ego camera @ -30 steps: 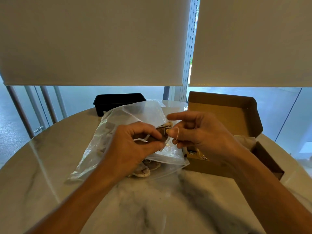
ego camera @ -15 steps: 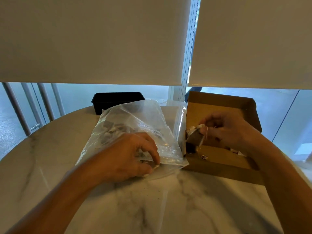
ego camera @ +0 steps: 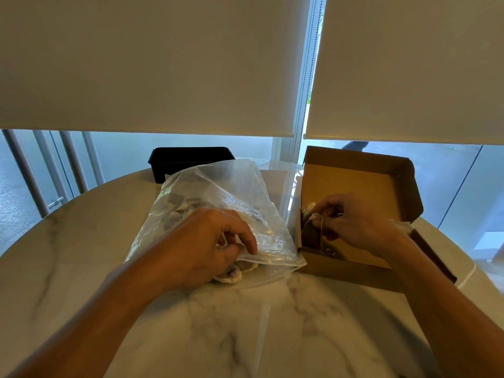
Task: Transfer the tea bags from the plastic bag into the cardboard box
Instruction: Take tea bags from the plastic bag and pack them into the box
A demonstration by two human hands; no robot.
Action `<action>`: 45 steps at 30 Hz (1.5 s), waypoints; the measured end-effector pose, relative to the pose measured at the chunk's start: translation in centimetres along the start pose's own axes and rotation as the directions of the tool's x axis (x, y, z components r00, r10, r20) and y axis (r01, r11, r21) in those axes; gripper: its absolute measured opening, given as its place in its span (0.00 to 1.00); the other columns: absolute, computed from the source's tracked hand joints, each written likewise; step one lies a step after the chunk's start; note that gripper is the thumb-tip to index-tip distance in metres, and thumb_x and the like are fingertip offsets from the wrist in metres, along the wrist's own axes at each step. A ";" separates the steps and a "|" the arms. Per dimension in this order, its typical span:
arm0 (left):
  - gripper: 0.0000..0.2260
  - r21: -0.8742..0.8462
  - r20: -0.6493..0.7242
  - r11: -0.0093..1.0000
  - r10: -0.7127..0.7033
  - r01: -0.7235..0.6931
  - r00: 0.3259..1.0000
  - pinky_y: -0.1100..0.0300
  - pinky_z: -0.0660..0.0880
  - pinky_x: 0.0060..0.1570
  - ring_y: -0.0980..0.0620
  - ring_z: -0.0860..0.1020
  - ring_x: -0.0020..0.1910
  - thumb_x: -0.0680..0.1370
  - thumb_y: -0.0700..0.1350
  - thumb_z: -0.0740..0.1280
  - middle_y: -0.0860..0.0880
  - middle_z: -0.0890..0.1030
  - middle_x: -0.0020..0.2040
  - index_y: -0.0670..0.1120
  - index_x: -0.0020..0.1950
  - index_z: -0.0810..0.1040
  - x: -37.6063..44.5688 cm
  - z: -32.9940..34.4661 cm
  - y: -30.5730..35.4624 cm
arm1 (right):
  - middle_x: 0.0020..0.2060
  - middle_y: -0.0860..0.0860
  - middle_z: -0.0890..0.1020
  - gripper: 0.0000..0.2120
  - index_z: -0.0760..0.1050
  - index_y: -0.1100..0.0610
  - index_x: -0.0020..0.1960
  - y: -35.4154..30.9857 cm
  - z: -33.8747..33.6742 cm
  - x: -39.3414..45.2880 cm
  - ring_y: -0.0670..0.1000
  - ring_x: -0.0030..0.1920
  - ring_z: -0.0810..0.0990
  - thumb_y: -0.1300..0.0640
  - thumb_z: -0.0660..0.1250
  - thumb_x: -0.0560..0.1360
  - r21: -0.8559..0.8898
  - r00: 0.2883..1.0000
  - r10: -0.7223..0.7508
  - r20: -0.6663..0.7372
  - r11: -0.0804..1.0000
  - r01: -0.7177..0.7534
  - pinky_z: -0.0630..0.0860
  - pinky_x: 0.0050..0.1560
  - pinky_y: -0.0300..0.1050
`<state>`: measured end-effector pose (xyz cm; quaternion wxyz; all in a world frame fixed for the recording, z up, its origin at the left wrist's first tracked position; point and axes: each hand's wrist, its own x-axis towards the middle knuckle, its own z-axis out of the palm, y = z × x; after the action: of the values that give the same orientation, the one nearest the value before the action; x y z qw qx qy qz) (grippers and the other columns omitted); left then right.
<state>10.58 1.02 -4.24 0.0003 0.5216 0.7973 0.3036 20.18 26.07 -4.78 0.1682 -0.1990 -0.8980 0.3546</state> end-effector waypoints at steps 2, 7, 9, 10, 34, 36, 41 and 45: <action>0.07 -0.008 0.005 1.000 0.007 -0.007 1.000 0.73 0.73 0.44 0.65 0.75 0.47 0.75 0.45 0.70 0.62 0.79 0.43 0.58 0.43 0.83 0.0 -0.1 0.1 | 0.41 0.49 0.80 0.07 0.79 0.51 0.47 0.0 0.2 0.0 0.51 0.43 0.80 0.62 0.69 0.74 0.013 1.000 -0.008 0.011 1.000 0.008 0.81 0.46 0.46; 0.04 -0.026 -0.023 0.999 0.041 -0.042 0.999 0.68 0.73 0.47 0.59 0.77 0.50 0.70 0.52 0.73 0.62 0.79 0.46 0.61 0.42 0.82 -0.4 -0.9 -0.5 | 0.41 0.54 0.79 0.14 0.77 0.53 0.56 0.2 0.3 0.2 0.52 0.43 0.79 0.63 0.71 0.72 0.052 0.999 -0.007 -0.032 0.999 0.009 0.81 0.43 0.42; 0.05 -0.036 -0.073 0.997 0.062 -0.065 0.995 0.68 0.73 0.49 0.59 0.77 0.52 0.69 0.51 0.74 0.63 0.79 0.48 0.60 0.43 0.82 -0.7 -1.3 -0.8 | 0.43 0.57 0.77 0.19 0.75 0.56 0.59 0.3 -0.1 0.2 0.50 0.41 0.79 0.66 0.72 0.70 0.142 0.999 0.022 -0.029 0.990 -0.018 0.78 0.34 0.35; 0.05 -0.036 -0.092 0.996 0.072 -0.076 0.993 0.69 0.73 0.49 0.60 0.76 0.53 0.69 0.51 0.74 0.63 0.79 0.49 0.59 0.43 0.83 -0.9 -1.4 -0.9 | 0.43 0.58 0.77 0.20 0.75 0.57 0.60 0.4 -0.4 0.1 0.50 0.40 0.79 0.68 0.72 0.70 0.185 0.999 0.034 -0.017 0.982 -0.030 0.77 0.31 0.33; 0.18 0.189 -0.255 0.975 -0.065 0.115 0.965 0.66 0.69 0.46 0.63 0.74 0.50 0.67 0.44 0.77 0.67 0.76 0.50 0.70 0.37 0.80 -6.1 -1.1 -5.4 | 0.44 0.45 0.80 0.01 0.79 0.46 0.42 -2.4 -1.3 -2.6 0.46 0.47 0.78 0.51 0.70 0.72 0.020 0.986 -0.163 -0.024 0.986 0.163 0.73 0.42 0.36; 0.17 0.208 -0.279 0.969 -0.070 0.131 0.958 0.63 0.72 0.48 0.64 0.74 0.50 0.70 0.44 0.75 0.67 0.76 0.50 0.69 0.40 0.80 -6.5 -1.1 -5.7 | 0.48 0.39 0.80 0.07 0.81 0.43 0.41 -4.6 0.1 -3.9 0.44 0.50 0.78 0.43 0.69 0.66 0.089 0.958 -0.270 0.093 0.961 0.262 0.76 0.47 0.37; 0.10 0.231 -0.342 0.971 0.016 0.067 0.940 0.57 0.77 0.46 0.63 0.77 0.48 0.72 0.47 0.66 0.64 0.79 0.47 0.59 0.50 0.83 -6.6 -0.8 -6.0 | 0.60 0.28 0.65 0.06 0.81 0.36 0.46 -6.5 3.9 -5.5 0.27 0.59 0.60 0.43 0.68 0.70 -0.111 0.844 -0.456 0.282 0.858 0.501 0.67 0.53 0.32; 0.14 0.247 -0.414 0.966 0.029 0.082 0.910 0.66 0.71 0.49 0.62 0.75 0.51 0.74 0.43 0.64 0.61 0.79 0.51 0.54 0.56 0.82 -6.6 -0.6 -5.9 | 0.64 0.35 0.67 0.16 0.73 0.37 0.63 -6.5 4.5 -5.2 0.39 0.63 0.63 0.47 0.65 0.76 -0.293 0.837 -0.473 0.275 0.788 0.541 0.68 0.61 0.37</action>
<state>8.46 -6.36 -8.68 -0.2326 0.4300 0.8190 0.3004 21.15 16.67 -4.20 0.1333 0.0572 -0.9790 0.1433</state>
